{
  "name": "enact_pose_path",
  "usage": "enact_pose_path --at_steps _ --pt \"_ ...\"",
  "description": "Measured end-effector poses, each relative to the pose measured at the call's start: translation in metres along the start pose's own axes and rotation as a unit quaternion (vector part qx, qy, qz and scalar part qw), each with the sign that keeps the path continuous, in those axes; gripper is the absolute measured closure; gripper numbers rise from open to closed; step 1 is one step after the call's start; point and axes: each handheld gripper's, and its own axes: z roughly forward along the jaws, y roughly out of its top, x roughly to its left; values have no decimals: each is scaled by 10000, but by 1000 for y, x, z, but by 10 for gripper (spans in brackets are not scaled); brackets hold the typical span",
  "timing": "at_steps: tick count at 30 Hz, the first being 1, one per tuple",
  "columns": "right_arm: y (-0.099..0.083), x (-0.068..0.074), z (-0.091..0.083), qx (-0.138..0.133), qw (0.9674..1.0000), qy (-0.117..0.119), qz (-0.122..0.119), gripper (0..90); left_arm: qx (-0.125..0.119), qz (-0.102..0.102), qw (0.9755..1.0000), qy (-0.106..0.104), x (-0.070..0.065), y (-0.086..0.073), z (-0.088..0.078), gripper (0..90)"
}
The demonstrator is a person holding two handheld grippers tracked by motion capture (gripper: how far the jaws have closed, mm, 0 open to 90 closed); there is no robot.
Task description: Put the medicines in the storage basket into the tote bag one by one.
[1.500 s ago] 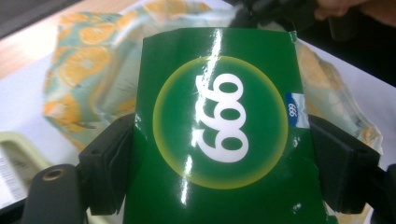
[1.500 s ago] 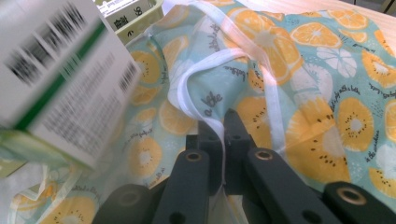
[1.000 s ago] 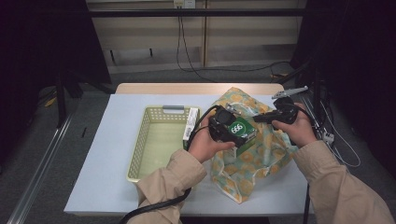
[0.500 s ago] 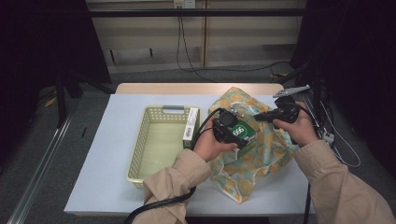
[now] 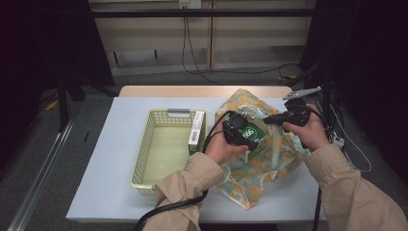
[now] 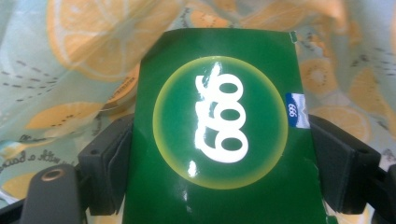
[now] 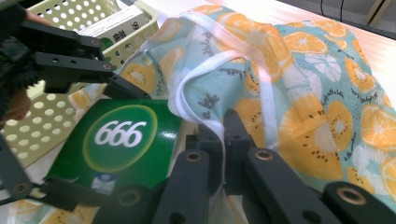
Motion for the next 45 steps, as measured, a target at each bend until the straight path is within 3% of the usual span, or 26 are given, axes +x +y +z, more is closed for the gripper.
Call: enact_pose_path --at_steps 9,16,18,19,25,28,29,32,35,41,43,45 --pt "2 1 -1 -13 10000 3 -22 895 -63 -137 9997 171 9 1 1 178" --pt "3 3 0 -16 10000 18 -19 895 29 -53 9999 153 13 3 7 177" --pt "3 3 1 -10 10000 16 -20 895 -9 -115 9999 124 12 3 10 177" --pt "3 3 1 -18 10000 18 -15 896 70 -43 9998 159 13 4 11 176" --pt "3 2 -1 -33 10000 39 -4 896 33 -84 9997 220 19 11 19 175" --pt "3 0 -2 -51 10000 36 18 896 -67 -129 9991 391 25 16 21 175" --pt "3 0 -3 -58 10000 35 34 895 -180 -153 9982 560 25 18 23 174" --pt "5 0 -2 -69 10000 43 38 895 -429 -196 9963 720 32 24 26 160" --pt "5 1 0 -60 10000 43 39 895 -345 -336 9968 630 32 25 30 133" --pt "4 2 3 -14 10000 24 38 895 -167 -45 9992 370 21 21 12 111" --pt "3 2 4 -21 10000 16 41 895 -137 -86 9996 249 19 17 3 111" --pt "3 3 5 6 10000 0 10 895 -48 -23 9996 260 18 14 -8 116"
